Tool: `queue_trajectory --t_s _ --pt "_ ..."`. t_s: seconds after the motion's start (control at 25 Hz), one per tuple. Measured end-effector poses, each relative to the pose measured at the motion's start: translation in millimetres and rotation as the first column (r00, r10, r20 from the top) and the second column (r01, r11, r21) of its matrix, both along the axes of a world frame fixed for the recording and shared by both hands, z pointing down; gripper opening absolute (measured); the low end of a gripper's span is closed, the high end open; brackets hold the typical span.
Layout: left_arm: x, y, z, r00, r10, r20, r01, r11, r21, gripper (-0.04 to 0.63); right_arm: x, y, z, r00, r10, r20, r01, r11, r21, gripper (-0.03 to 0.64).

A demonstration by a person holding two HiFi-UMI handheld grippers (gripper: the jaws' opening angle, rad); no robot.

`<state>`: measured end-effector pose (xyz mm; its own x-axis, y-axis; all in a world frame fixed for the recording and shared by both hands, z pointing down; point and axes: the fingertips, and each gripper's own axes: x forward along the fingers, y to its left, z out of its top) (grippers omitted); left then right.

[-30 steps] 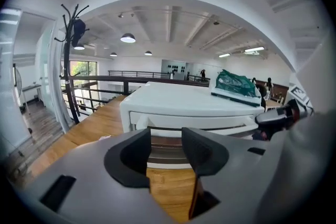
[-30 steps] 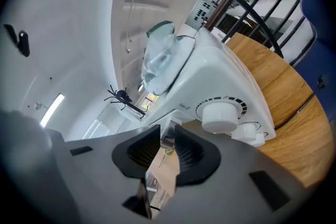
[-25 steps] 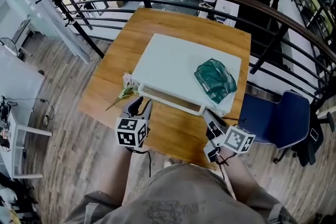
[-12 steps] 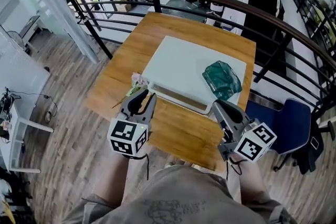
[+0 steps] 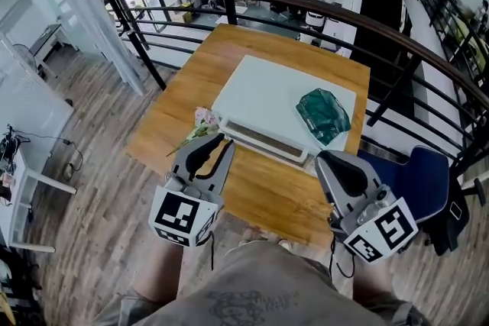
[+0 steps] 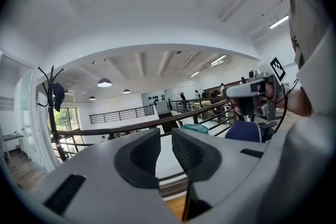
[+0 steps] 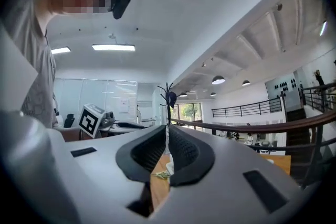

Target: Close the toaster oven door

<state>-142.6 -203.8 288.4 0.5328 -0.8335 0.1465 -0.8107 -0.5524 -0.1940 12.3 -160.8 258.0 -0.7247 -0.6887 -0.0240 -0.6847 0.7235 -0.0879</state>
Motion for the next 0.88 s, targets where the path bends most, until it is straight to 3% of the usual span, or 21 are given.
queue_trajectory --t_s 0.32,0.6,0.88 --pt "-3 35 -1 0.999 0.006 -0.045 -0.006 1.0 0.004 0.041 -8 30 5 0.999 -0.037 -0.015 0.036 0.999 -0.02 0.041" --pt "-3 53 24 1.0 0.011 -0.023 -0.013 0.998 -0.059 0.034 -21 37 33 0.996 -0.06 -0.069 0.055 0.996 -0.068 0.04" --pt "-3 58 23 1.0 0.017 -0.022 -0.019 0.998 -0.06 0.034 -28 37 34 0.994 -0.079 -0.075 0.074 0.995 -0.066 0.04"
